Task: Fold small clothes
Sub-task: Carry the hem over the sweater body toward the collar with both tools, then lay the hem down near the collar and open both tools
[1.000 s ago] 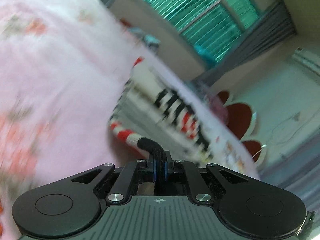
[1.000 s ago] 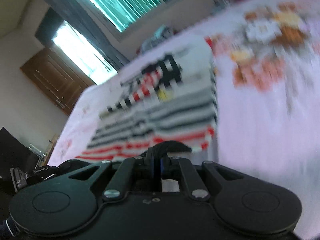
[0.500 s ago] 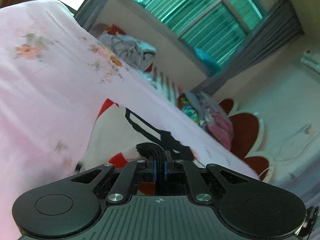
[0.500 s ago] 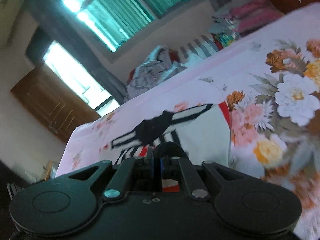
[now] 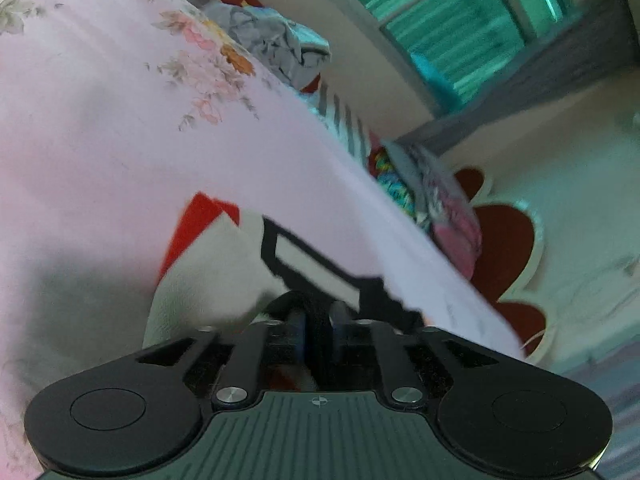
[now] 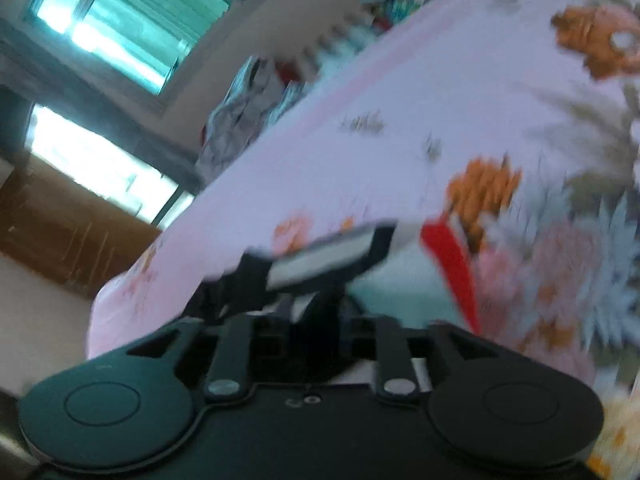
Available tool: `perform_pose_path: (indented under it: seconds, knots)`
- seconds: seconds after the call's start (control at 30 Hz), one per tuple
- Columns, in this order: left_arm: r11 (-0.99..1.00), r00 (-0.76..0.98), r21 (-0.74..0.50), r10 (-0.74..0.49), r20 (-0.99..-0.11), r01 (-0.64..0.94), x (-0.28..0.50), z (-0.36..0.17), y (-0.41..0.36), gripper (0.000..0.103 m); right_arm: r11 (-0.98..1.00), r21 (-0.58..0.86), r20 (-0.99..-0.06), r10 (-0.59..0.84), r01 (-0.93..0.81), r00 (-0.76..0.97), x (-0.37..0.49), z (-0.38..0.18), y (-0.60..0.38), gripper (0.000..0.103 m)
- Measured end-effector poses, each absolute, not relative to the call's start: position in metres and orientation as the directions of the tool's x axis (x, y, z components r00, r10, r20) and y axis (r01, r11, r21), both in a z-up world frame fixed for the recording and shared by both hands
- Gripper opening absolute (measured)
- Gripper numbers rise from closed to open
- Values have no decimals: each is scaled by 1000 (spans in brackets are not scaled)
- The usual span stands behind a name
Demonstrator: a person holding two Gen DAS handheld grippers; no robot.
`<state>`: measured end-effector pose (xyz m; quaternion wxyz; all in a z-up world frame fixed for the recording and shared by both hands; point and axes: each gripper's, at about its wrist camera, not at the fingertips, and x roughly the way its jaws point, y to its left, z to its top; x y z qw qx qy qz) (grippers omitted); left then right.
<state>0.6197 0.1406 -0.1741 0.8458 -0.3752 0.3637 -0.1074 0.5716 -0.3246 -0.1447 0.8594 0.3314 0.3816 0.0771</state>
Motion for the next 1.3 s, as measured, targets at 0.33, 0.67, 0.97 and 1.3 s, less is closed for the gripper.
perform_pose_path:
  seconds: [0.33,0.67,0.97,1.3]
  knots:
    - [910,687,-404,-351,-636,91,645,-165,105,70,908,417,-654,325,-33,683,569,-141,-294,51]
    - [981,756,-64,-183,-628,184,643,-140,68,3,993,26,-671,101,-113,735,570,-137,-242,5]
    - [987,726,-20,-132,-675,160,678,-174,66,4,1000,23,-696,10,8,718,580,-169,-255,5]
    - [977,813,102,-95,-574,186,650,-131,4,71,987,-28,-635,105,-158,765,575,-141,-180,34]
